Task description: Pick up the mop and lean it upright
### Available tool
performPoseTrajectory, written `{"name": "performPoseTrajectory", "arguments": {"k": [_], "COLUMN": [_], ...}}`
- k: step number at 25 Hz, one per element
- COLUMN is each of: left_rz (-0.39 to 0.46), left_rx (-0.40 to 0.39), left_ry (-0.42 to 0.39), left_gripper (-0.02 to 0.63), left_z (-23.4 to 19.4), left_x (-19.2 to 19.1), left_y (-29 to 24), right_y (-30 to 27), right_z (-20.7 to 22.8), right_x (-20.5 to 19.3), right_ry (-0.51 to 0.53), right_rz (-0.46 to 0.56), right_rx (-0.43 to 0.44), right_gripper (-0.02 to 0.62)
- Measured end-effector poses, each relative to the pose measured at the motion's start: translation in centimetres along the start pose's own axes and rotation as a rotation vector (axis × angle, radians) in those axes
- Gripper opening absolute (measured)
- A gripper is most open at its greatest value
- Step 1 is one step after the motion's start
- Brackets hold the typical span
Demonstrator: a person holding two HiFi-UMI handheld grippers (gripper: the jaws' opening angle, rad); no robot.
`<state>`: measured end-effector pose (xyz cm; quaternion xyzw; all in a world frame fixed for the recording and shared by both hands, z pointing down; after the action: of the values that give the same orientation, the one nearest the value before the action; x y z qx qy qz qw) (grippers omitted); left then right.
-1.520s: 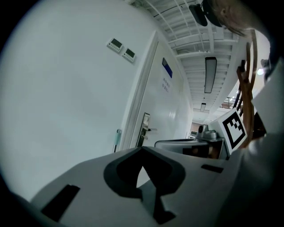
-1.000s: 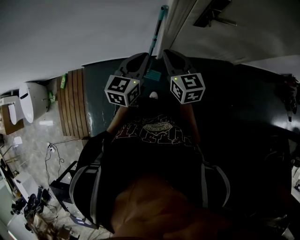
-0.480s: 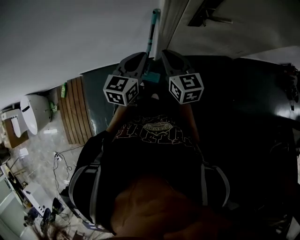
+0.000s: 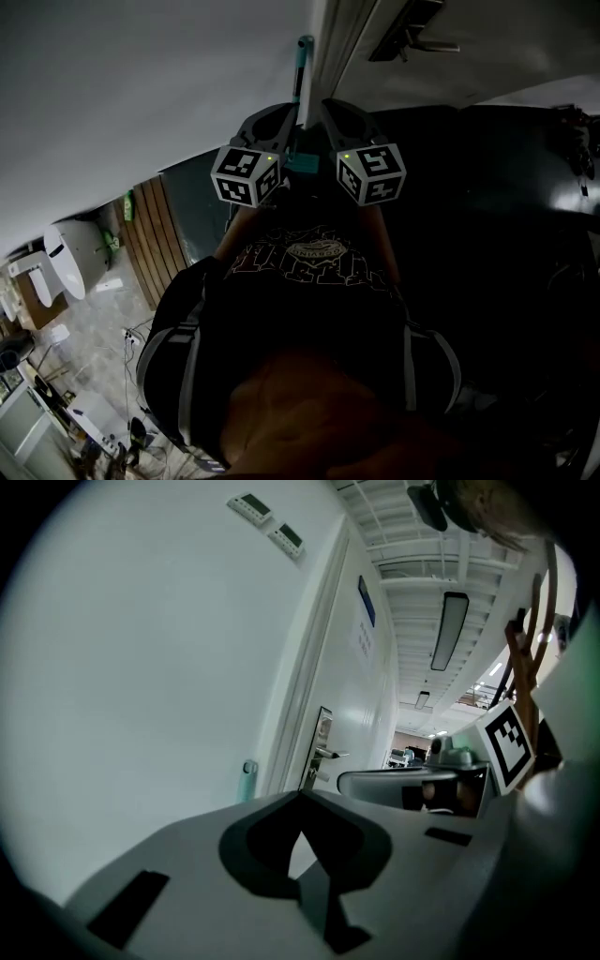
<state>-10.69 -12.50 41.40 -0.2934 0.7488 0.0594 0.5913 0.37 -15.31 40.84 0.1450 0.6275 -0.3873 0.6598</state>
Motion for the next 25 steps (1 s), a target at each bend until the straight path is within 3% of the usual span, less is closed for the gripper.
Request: {"name": "performPoseTrajectory", "arguments": {"k": [14,25], "left_rz": [-0.070,-0.132], "left_rx": [-0.081,-0.095], "left_ry": [-0.005,-0.044], "left_gripper": [0.048,0.049], "left_z": [-5.5,-8.5], "left_x": [0.3,-0.1], "left_y": [-5.6,-9.1], "right_y": [-3.6,-4.0], "right_z": [2.2,3.7], "right_x": [0.9,0.8], "right_ry": [-0.080,-0.114], "right_rz": [0.018,0.017], "right_rx": [-0.103,-0.197], "right_gripper": [0.020,0.020]}}
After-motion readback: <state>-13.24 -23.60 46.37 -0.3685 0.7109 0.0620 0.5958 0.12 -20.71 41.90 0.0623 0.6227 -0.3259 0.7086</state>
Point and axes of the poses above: the fingertips, and each gripper's own axes: y backward along the fingers, z to its right, x out of its top, the point moved 5 cm from there along y, backward along the fingers, and after that the axes turned 3 degrees about -x, right-handed, at the moved point
